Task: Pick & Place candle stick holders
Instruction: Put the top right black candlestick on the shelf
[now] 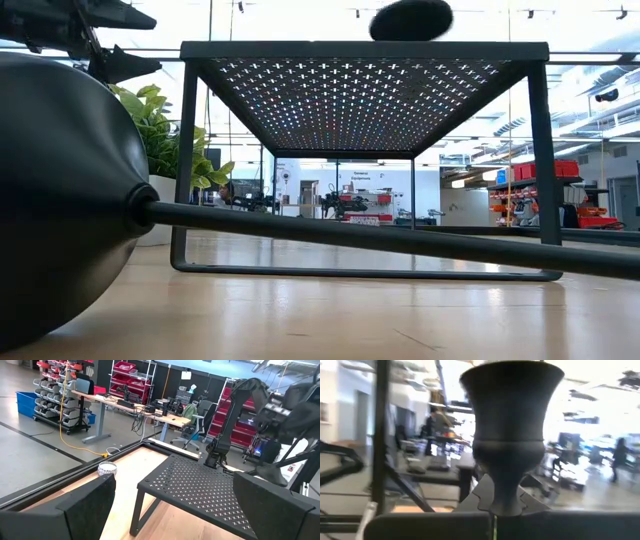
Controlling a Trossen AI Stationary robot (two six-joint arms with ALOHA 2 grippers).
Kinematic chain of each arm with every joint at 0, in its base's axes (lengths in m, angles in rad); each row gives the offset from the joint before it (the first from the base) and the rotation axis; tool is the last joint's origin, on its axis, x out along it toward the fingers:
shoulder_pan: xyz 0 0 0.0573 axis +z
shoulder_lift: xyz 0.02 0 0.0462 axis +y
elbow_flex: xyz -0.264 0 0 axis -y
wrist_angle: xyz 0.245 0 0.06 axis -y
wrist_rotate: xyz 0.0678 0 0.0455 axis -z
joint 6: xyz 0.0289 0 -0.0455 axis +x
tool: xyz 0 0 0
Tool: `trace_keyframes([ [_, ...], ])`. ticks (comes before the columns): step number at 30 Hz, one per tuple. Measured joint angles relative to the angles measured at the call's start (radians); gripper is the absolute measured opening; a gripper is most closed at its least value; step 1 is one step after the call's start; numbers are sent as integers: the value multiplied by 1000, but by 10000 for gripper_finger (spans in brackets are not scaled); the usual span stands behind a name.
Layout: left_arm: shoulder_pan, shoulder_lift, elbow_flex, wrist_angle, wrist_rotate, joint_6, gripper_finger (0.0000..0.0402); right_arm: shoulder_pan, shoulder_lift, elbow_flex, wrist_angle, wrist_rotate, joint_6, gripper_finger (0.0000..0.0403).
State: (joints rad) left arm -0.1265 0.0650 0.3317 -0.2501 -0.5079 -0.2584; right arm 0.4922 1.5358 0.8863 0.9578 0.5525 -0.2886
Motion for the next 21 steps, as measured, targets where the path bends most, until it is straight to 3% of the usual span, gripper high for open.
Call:
trace_keyframes([
  [7,0,0,0,-4,0,0,399,-19,30,21,-12,-102,70,1],
  [14,0,0,0,-4,0,0,399,-43,147,21,168,-152,101,0],
  [21,0,0,0,-13,0,0,399,-58,220,33,241,-195,150,0],
])
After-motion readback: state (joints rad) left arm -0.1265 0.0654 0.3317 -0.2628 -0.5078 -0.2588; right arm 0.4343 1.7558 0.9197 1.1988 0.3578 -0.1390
